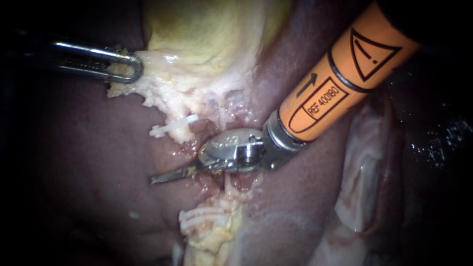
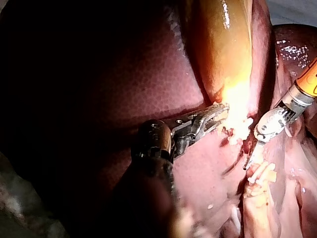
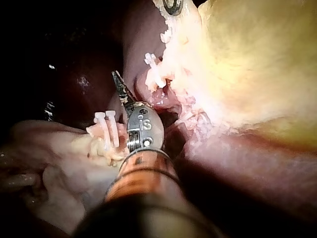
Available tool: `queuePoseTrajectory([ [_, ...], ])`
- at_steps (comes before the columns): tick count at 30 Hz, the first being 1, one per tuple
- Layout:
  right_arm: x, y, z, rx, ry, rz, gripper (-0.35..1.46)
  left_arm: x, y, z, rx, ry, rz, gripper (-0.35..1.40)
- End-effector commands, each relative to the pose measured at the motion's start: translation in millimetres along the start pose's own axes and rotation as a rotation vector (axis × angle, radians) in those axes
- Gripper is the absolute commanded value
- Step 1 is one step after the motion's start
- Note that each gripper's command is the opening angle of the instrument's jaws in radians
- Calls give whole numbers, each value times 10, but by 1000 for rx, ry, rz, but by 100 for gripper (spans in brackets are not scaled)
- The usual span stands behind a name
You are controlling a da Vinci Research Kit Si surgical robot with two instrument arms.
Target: Go back from the cut left tube
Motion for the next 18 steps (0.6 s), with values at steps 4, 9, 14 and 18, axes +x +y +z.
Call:
queuePoseTrajectory([
  [4,0,0,-2,4,43,-3,10,0,-1,0,-1,-1,6,-35],
  [9,3,3,2,-18,83,13,121,0,-1,0,-1,-1,6,-35],
  [14,2,3,1,-70,90,14,138,0,-2,-1,-1,-1,6,-35],
  [18,-5,-5,-10,-209,112,22,143,0,-3,-1,1,0,6,-35],
])
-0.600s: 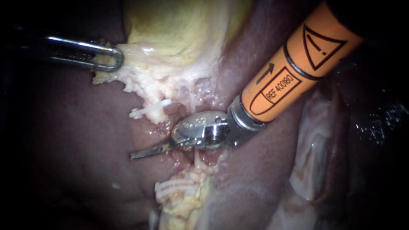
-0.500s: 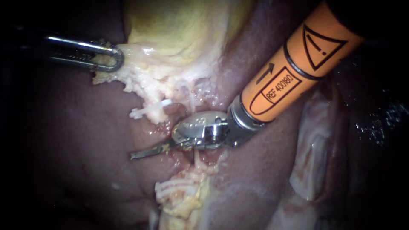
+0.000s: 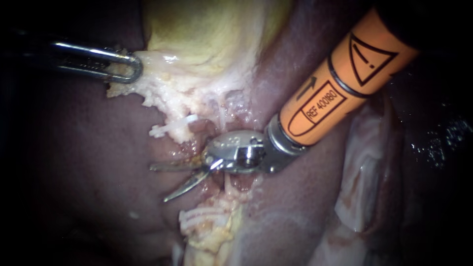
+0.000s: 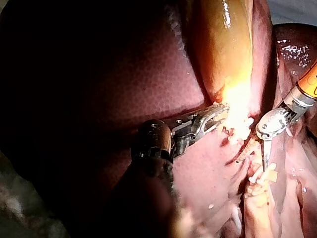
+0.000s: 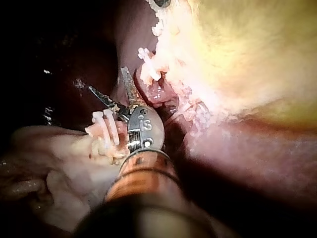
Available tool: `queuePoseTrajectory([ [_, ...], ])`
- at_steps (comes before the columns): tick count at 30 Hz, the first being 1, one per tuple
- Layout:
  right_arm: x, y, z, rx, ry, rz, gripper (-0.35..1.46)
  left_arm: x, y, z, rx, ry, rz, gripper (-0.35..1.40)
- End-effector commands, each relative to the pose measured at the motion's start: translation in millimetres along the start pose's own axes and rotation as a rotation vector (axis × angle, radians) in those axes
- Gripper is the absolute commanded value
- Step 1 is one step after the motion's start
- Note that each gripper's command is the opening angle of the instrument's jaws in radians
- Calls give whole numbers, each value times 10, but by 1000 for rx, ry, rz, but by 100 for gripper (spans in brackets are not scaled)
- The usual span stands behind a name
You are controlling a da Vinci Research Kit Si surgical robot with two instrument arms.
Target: Go back from the cut left tube
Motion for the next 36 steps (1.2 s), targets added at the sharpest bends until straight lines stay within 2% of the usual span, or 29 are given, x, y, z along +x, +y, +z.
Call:
queuePoseTrajectory([
  [1,-1,-3,-7,-42,6,3,145,0,-1,0,1,1,-1,-35],
  [6,-15,-23,-48,-173,-3,-102,145,-1,-4,-2,1,0,0,-35],
  [8,-21,-31,-70,-224,-26,-152,145,-1,-5,-2,3,2,0,-35],
  [13,-24,-44,-132,-317,-163,-239,145,-1,-5,-2,3,2,0,-35],
  [16,-16,-47,-168,-362,-208,-252,145,-1,-5,-2,3,2,0,-35],
  [21,-1,-50,-211,-426,-231,-251,145,-1,-5,-2,3,2,0,-35],
  [26,0,-52,-223,-442,-239,-242,145,-2,-8,6,11,6,1,-35],
  [29,-1,-52,-221,-442,-241,-246,145,-8,-13,21,22,12,5,-35],
  [32,-1,-52,-220,-442,-241,-247,145,-16,-21,40,15,11,11,-35],
  [36,-2,-52,-221,-443,-241,-247,145,-27,-32,63,11,-8,20,-35],
])
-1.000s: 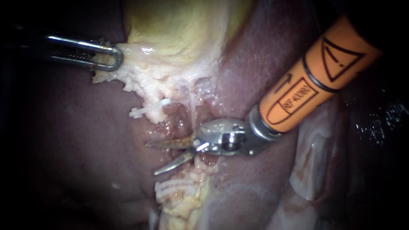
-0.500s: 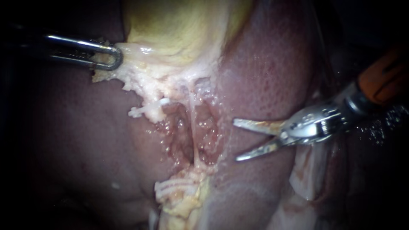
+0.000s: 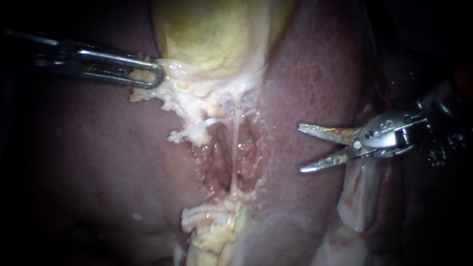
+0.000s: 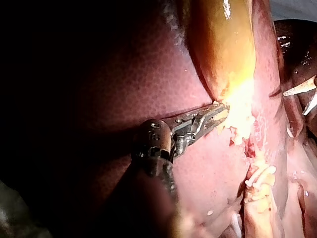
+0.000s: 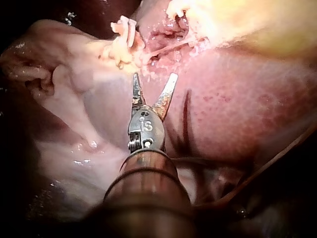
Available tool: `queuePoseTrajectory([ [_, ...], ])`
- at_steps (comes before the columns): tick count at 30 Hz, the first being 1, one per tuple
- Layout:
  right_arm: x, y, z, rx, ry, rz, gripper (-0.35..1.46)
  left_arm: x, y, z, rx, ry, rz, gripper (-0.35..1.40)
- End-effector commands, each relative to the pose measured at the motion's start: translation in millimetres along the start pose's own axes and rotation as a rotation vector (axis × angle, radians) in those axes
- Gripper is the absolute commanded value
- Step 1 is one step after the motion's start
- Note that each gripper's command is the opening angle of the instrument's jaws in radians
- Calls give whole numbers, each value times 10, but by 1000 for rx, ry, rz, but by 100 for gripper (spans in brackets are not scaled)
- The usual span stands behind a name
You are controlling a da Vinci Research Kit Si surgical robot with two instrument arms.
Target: Go back from the cut left tube
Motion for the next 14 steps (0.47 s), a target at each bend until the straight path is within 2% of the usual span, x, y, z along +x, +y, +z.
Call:
queuePoseTrajectory([
  [1,0,0,0,0,0,0,145,-2,-2,3,0,-5,2,-35],
  [5,0,1,0,0,0,0,145,-6,-6,7,2,-11,11,-35],
  [14,1,0,2,10,4,0,145,-5,-5,4,1,-12,11,-35],
])
